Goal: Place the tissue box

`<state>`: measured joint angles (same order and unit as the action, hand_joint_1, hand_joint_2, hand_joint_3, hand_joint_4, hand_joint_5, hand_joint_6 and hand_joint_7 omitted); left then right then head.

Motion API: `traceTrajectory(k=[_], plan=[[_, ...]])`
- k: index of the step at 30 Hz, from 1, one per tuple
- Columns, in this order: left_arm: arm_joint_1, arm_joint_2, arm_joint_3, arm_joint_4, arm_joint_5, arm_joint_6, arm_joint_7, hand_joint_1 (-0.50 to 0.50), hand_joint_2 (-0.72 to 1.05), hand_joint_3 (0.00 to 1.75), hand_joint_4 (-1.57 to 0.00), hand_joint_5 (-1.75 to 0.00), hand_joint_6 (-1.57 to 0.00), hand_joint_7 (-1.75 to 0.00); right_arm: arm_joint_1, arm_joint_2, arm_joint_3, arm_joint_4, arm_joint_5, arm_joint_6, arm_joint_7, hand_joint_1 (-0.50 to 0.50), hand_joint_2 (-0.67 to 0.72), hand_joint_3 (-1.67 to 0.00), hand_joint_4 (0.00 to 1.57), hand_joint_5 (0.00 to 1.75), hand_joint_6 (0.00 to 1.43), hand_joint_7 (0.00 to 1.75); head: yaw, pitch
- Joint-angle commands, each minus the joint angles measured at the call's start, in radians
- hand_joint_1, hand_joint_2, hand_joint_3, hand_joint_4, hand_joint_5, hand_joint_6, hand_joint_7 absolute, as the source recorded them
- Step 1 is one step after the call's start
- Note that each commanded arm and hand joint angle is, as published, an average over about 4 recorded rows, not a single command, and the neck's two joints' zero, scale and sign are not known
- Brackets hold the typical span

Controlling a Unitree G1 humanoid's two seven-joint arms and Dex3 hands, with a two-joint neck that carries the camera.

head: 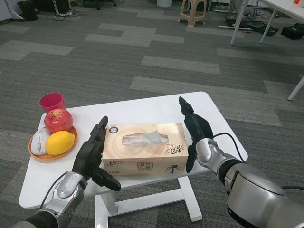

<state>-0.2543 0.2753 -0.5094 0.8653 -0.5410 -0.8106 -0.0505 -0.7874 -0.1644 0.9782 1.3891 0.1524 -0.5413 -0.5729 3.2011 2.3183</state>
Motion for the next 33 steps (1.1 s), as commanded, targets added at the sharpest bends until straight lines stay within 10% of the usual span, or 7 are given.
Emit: traceTrajectory(k=[1, 33], plan=[[-0.005, -0.024, -0.036, 0.028, 0.007, 0.027, -0.039, 0.50, -0.37, 0.00, 0.00, -0.23, 0.00, 0.00, -0.021, 0.023, -0.007, 0.011, 0.013, 0.003, -0.010, -0.36, 0.58, -0.02, 0.14, 0.00, 0.00, 0.00, -0.002, -0.004], [0.002, -0.027, 0.003, 0.088, -0.067, -0.030, -0.040, 0.50, -0.19, 0.00, 0.00, -0.31, 0.00, 0.00, 0.088, -0.043, -0.159, -0.102, 0.007, -0.012, 0.071, -0.29, 0.47, -0.04, 0.03, 0.00, 0.00, 0.00, 0.031, -0.011]])
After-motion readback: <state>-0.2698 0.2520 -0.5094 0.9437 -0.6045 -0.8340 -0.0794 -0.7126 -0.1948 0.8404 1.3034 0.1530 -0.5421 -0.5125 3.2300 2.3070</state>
